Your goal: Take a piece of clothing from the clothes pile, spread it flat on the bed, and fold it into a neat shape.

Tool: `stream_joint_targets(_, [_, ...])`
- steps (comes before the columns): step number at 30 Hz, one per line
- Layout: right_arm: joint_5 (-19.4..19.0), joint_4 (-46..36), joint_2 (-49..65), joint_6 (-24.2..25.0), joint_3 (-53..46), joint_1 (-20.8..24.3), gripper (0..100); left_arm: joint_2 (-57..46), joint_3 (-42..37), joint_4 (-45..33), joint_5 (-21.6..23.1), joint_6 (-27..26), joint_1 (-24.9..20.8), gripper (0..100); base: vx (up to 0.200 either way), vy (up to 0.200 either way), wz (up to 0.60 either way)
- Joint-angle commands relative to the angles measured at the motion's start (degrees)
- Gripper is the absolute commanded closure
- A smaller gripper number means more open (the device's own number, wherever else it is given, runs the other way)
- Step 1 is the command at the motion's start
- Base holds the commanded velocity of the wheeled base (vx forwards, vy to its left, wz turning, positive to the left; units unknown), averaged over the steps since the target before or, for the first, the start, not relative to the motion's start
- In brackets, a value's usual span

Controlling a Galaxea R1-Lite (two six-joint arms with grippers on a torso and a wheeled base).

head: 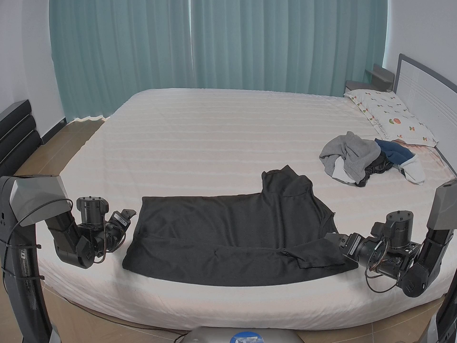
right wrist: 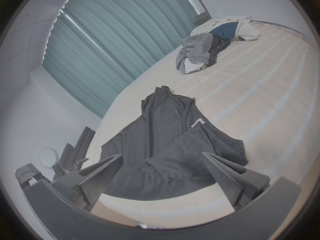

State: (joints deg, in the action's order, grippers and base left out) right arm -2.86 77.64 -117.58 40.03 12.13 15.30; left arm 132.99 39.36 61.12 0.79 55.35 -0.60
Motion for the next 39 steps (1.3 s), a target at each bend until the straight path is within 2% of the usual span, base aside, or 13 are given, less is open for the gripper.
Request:
stream_joint_targets(1, [-0.30, 3.31, -3.97, 4.53, 2.11, 1.40, 0, 0.08, 0.01, 0.05, 0.00, 0.03, -0.02, 0, 0.000, 0.000, 0.00])
stream_joint_targets(5, [-0.48, 7.70, -11.45, 7.60, 4.75, 1.31, 0, -0.10, 0.01, 0.05, 0.09, 0.29, -0.11, 0, 0.000, 0.000, 0.00])
stream_joint_targets(9, [-0.39, 10.25, -18.74, 7.51, 7.47, 1.75, 0, -0.45, -0.08, 0.05, 0.09, -0.24, -0.46, 0, 0.000, 0.000, 0.00])
stream_joint_targets(12, [-0.30, 9.19, -21.29, 7.43, 9.05, 1.40, 0, -0.45, 0.01, 0.05, 0.00, -0.33, -0.46, 0, 0.000, 0.000, 0.00])
stream_joint_targets(25, [-0.56, 8.49, -16.54, 7.69, 7.47, -3.17, 0, -0.71, 0.01, 1.45, -0.18, 0.03, 0.42, 0, 0.000, 0.000, 0.00])
stream_joint_targets(28, [-1.18, 8.49, -15.58, 7.95, 7.47, -4.22, 0, -0.71, -0.16, 1.45, -0.09, 0.29, 0.77, 0, 0.000, 0.200, 0.00])
stream_joint_targets(33, [-5.40, 10.34, -12.68, 12.17, 7.29, -8.09, 0, -0.62, -0.08, 1.45, 0.09, 0.38, 1.12, 0, 0.000, 0.200, 0.00])
stream_joint_targets(39, [-7.15, 10.51, -12.32, 12.88, 7.47, -10.29, 0, -0.27, 0.01, 1.45, 0.09, 0.29, 1.12, 0, 0.000, 0.167, 0.00])
